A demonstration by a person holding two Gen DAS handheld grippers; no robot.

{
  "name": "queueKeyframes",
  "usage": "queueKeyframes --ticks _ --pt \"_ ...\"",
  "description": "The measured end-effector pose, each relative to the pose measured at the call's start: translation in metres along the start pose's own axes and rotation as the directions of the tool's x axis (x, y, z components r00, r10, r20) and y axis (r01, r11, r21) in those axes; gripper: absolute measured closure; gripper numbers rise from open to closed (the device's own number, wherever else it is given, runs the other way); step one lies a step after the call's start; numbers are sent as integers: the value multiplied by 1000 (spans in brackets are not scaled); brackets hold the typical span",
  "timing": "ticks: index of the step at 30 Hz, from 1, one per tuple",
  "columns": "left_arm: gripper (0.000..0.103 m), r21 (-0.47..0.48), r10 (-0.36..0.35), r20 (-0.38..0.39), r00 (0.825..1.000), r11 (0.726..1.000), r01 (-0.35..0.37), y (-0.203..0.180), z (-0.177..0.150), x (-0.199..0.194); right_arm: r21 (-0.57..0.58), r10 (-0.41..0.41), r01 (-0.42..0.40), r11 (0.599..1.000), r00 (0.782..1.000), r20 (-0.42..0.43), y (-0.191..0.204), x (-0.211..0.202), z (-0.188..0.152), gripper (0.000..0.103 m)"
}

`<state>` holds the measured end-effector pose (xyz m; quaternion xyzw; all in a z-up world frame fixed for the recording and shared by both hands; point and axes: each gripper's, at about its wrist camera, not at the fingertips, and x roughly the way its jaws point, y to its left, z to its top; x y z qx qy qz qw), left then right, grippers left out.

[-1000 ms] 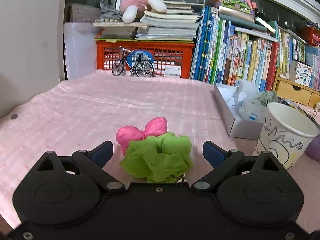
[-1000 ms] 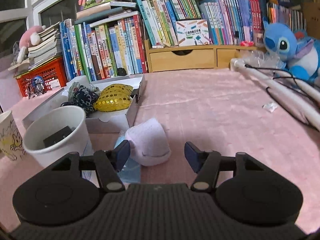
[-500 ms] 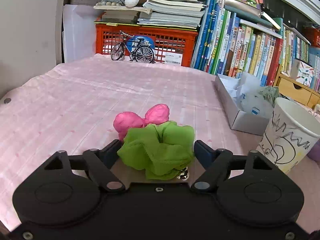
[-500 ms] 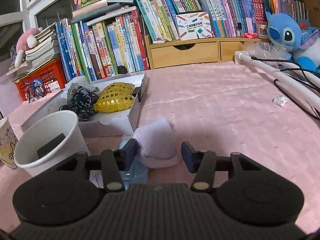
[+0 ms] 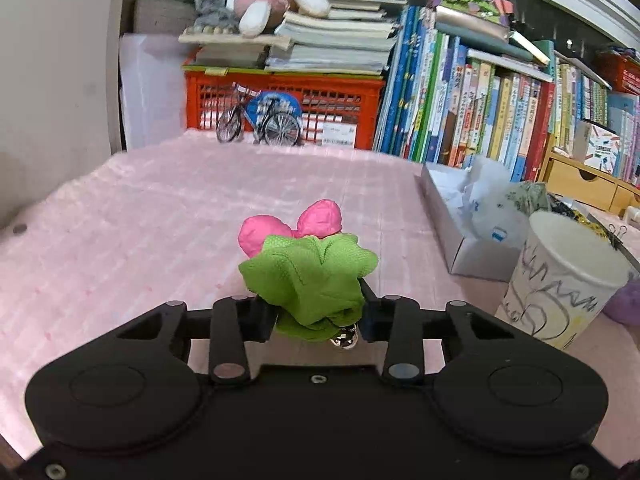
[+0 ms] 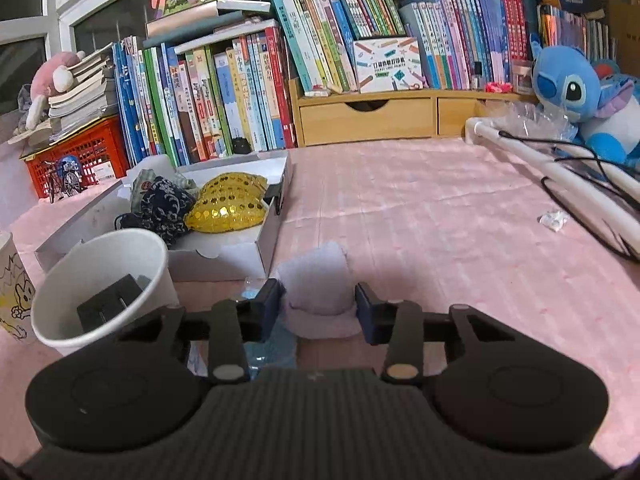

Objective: Organize soft objects
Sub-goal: 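Carry the scrunchie and pink cloth with both tools and lower them into the tray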

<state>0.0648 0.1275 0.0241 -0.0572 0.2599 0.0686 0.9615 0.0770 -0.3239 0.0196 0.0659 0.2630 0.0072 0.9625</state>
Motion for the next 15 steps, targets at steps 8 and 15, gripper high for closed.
queueKeyframes --ticks 8,15 --pt "67 50 -45 25 999 998 44 -10 34 -13 -12 -26 26 1000 999 28 0 -9 17 60" --pt "67 87 -105 25 994 991 103 -25 76 -18 -48 -23 27 998 996 87 5 -21 44 60"
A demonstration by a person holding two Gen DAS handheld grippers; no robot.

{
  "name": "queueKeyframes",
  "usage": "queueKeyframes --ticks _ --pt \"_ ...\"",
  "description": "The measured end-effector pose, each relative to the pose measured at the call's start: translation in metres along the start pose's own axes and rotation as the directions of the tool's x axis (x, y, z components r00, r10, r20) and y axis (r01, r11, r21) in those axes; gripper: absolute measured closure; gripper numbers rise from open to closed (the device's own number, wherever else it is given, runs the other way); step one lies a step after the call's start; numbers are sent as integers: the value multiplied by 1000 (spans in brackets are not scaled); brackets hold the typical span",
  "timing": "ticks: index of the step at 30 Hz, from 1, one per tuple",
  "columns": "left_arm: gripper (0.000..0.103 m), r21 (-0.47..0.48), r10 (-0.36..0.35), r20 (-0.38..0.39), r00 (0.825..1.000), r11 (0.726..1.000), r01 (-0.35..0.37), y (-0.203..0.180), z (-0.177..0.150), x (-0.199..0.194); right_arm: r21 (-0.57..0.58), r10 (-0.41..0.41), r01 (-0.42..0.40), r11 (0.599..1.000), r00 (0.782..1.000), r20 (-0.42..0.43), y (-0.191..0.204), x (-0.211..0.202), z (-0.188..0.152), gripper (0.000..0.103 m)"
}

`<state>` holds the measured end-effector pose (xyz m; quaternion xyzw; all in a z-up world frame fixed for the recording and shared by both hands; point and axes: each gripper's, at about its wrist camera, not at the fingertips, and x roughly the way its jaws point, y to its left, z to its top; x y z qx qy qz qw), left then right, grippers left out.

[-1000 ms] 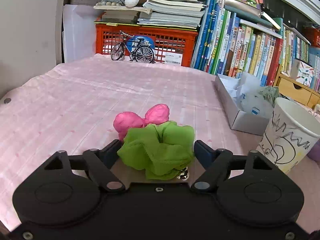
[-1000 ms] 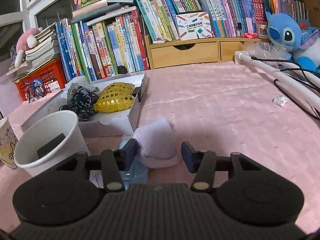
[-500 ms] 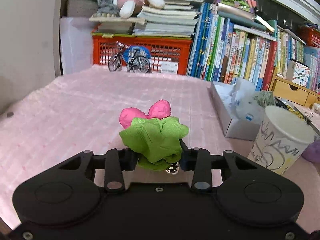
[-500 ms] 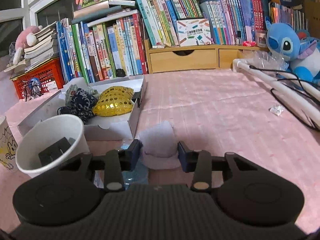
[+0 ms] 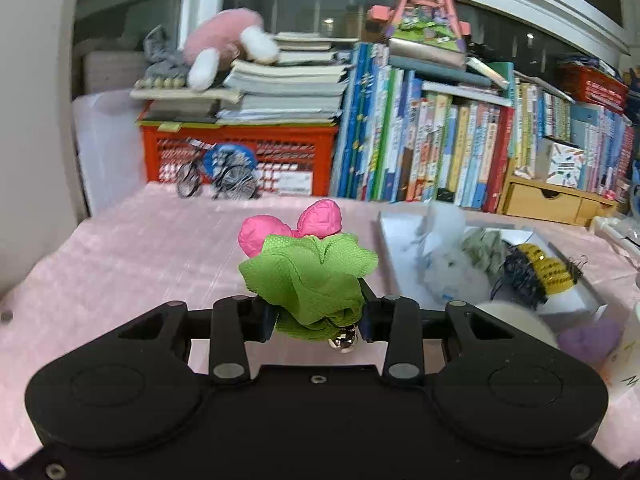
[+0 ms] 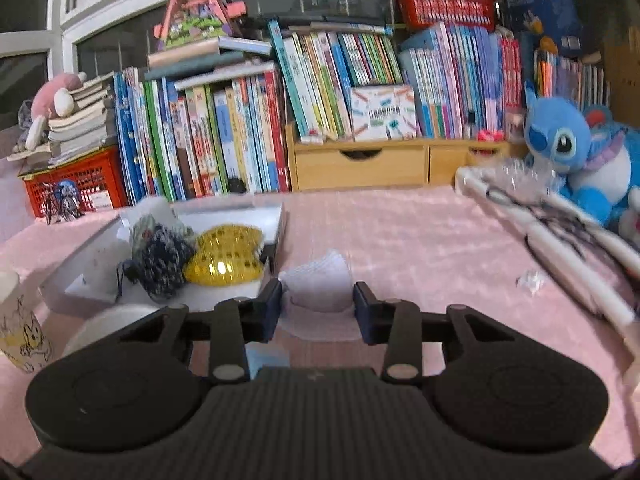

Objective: Organize soft objects
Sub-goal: 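Carry the scrunchie and pink cloth with both tools and lower them into the tray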

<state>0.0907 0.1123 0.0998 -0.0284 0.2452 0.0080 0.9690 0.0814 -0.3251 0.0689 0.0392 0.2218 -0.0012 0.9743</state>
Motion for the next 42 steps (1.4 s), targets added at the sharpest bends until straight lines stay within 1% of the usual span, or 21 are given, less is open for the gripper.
queueKeyframes --ticks 3,5,9,13,14,16,19,21,22,24,27,29,30,31,35,36,37,39,42 --pt "67 13 -34 -9 999 999 34 -8 19 4 -16 14 -14 1000 1000 13 5 -1 16 60" --pt "67 -2 -79 -42 996 997 79 -11 30 10 -18 26 -26 999 1000 7 9 1 25 60" --pt "67 -29 -176 -126 976 984 174 -22 51 26 13 72 -72 997 997 -36 16 10 45 60" --pt "67 -6 -221 -184 958 975 224 -41 66 44 48 116 -112 993 990 -84 25 24 59 60" --pt "67 -3 -234 -204 951 971 238 -46 70 50 56 127 -122 991 987 -97 27 28 61 60" --pt "67 -17 -256 -245 935 966 259 -55 74 62 68 145 -137 988 981 -129 32 37 65 60" --pt "67 -45 -297 -332 895 953 299 -65 76 84 76 157 -145 986 971 -182 40 51 67 60" --pt "67 -67 -311 -390 867 948 310 -71 77 100 85 168 -153 985 960 -223 43 61 67 60" --pt "67 -71 -313 -414 854 947 313 -73 76 108 93 174 -156 983 955 -241 44 65 67 60" --pt "67 -76 -315 -448 837 946 316 -78 76 120 113 189 -164 980 941 -280 46 75 66 60" --pt "67 -85 -313 -488 814 946 313 -83 77 137 137 209 -171 976 917 -340 48 92 65 60" --pt "67 -95 -316 -525 791 944 315 -85 76 151 146 219 -176 974 901 -375 51 102 64 60" --pt "67 -100 -314 -538 782 945 311 -86 75 156 152 226 -180 972 889 -397 53 108 64 60" --pt "67 -100 -313 -556 770 945 312 -88 74 164 154 232 -183 971 879 -416 56 113 63 60" --pt "67 -124 -325 -595 735 941 315 -90 70 183 153 235 -182 971 841 -487 67 134 61 60" --pt "67 -119 -318 -603 732 943 311 -90 70 189 151 233 -181 972 835 -498 69 138 61 60" --pt "67 -109 -307 -607 733 946 306 -92 71 191 150 229 -177 973 834 -502 71 142 61 60" --pt "67 -89 -288 -610 738 951 298 -94 73 200 144 216 -164 976 835 -507 74 148 62 60" --pt "67 -83 -280 -601 749 954 289 -96 77 210 146 201 -146 978 839 -506 76 157 66 60"
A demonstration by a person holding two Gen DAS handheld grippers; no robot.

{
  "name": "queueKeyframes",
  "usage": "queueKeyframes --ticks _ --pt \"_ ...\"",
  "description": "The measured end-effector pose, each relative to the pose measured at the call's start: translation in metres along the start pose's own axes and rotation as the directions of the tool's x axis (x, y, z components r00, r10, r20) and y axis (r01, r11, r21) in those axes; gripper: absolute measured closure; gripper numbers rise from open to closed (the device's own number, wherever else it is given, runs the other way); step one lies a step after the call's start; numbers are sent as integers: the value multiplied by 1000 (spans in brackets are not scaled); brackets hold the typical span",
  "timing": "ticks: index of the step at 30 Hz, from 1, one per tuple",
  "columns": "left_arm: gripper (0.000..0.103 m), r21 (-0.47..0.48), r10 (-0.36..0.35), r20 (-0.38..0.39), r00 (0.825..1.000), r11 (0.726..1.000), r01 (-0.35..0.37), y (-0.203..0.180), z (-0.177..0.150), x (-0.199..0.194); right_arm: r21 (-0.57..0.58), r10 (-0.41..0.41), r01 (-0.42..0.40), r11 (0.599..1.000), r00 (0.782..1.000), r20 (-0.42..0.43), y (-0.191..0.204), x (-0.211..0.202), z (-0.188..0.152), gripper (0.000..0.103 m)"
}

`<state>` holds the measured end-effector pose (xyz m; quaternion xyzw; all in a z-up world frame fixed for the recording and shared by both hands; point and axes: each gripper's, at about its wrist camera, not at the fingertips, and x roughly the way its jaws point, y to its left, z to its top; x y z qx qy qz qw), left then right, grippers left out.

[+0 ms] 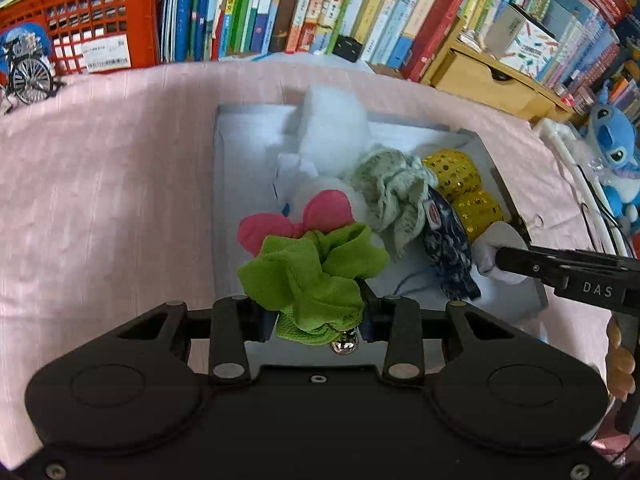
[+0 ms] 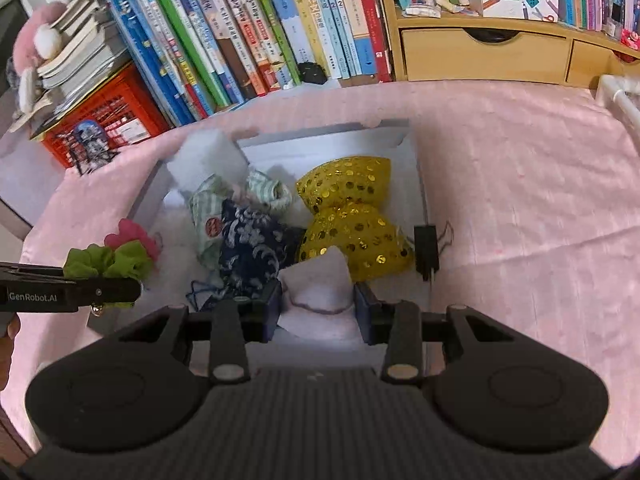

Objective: Organize soft objects
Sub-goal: 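Carry the scrunchie and pink cloth with both tools and lower them into the tray, then open both tools to release the items and withdraw from the tray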

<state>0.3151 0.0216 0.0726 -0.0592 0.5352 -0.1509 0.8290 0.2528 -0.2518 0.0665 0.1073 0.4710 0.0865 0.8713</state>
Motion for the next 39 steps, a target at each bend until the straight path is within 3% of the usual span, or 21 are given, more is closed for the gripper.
queueKeyframes --ticks 6,19,24,28,31,34,39 --pt "67 -38 -5 15 1000 999 5 6 16 12 6 -34 34 999 999 20 6 9 11 60" --pt "64 -25 15 -18 1000 1000 -16 5 11 31 -8 -51 50 999 997 -53 13 26 2 60" --pt "55 -3 50 -14 999 999 -50 3 12 30 -21 -52 51 998 997 -63 17 27 3 58" --pt "49 13 85 -7 996 996 -85 -1 12 26 -28 -55 54 998 997 -62 20 26 2 54" --pt "40 33 105 13 994 994 -105 -5 11 19 -33 -53 51 998 997 -59 21 22 2 42" --pt "34 65 154 48 987 985 -157 -14 9 10 -38 -48 46 998 997 -53 22 16 2 40" --pt "34 86 192 114 975 975 -202 -26 2 -11 -54 -48 46 997 998 -28 26 2 2 35"
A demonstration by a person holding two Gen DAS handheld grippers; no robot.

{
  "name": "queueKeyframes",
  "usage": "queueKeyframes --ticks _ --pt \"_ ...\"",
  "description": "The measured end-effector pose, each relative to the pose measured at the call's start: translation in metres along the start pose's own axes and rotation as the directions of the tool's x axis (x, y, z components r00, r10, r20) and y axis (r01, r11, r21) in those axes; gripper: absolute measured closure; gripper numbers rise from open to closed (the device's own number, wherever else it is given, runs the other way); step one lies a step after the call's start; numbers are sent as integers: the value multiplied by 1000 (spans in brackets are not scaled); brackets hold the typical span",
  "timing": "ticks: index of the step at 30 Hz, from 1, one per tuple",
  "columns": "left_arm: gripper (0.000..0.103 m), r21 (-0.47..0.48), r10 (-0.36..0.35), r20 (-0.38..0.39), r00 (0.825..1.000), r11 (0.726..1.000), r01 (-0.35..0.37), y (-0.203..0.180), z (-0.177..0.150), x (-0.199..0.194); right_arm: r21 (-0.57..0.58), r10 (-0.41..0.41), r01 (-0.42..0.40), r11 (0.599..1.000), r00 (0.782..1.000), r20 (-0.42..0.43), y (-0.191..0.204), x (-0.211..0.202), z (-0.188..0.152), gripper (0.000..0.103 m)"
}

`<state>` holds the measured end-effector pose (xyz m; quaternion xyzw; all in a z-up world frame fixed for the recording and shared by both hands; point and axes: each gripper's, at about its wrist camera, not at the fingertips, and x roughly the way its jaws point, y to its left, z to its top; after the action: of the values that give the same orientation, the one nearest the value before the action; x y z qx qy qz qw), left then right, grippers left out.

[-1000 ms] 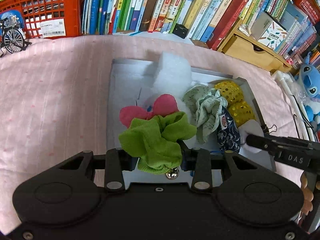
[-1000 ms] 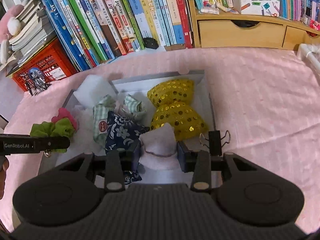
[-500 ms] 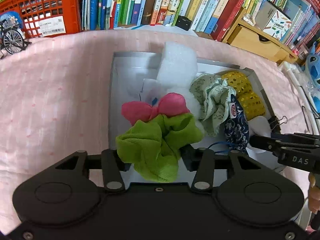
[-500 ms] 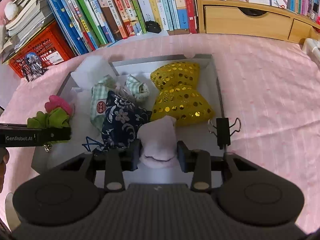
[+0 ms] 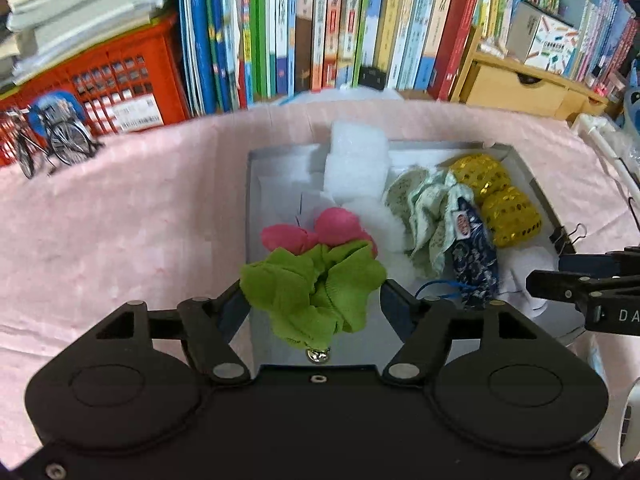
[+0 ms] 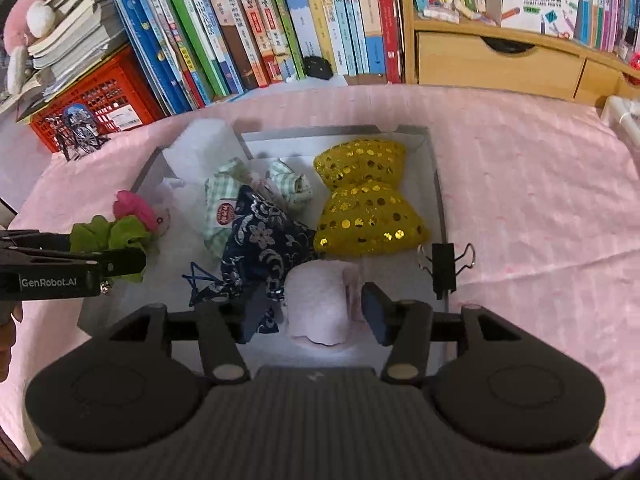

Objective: Organize soft objects
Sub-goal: 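Open both tools to release the items and withdraw from the tray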

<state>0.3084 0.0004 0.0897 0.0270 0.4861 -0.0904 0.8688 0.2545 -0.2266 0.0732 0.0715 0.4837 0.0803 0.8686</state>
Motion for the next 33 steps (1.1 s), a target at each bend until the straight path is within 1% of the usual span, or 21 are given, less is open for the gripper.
queueKeyframes --ticks 2,5,8,13,20,25,33 --pt "32 4 11 35 999 1000 -11 -4 -2 -11 -7 6 -6 1000 1000 14 0 -7 -1 32" --pt "30 43 24 80 997 999 -28 -13 -7 -30 -18 14 -13 1000 999 32 1 -19 -4 31" --pt "28 76 -2 112 994 997 -7 -24 -11 -50 -24 21 -20 1000 998 52 1 -31 -6 29" --pt "27 145 -46 133 990 989 27 -47 -20 -76 -34 37 -35 999 996 83 -1 -53 -12 27" --pt "26 245 -75 137 988 969 39 -78 -39 -98 -46 62 -56 997 988 139 -9 -87 -23 24" --pt "26 296 -118 122 986 952 77 -94 -54 -111 -54 76 -67 996 983 169 -19 -108 -33 23" --pt "26 384 -133 97 986 919 87 -115 -74 -115 -32 69 -64 997 978 196 -46 -127 -50 22"
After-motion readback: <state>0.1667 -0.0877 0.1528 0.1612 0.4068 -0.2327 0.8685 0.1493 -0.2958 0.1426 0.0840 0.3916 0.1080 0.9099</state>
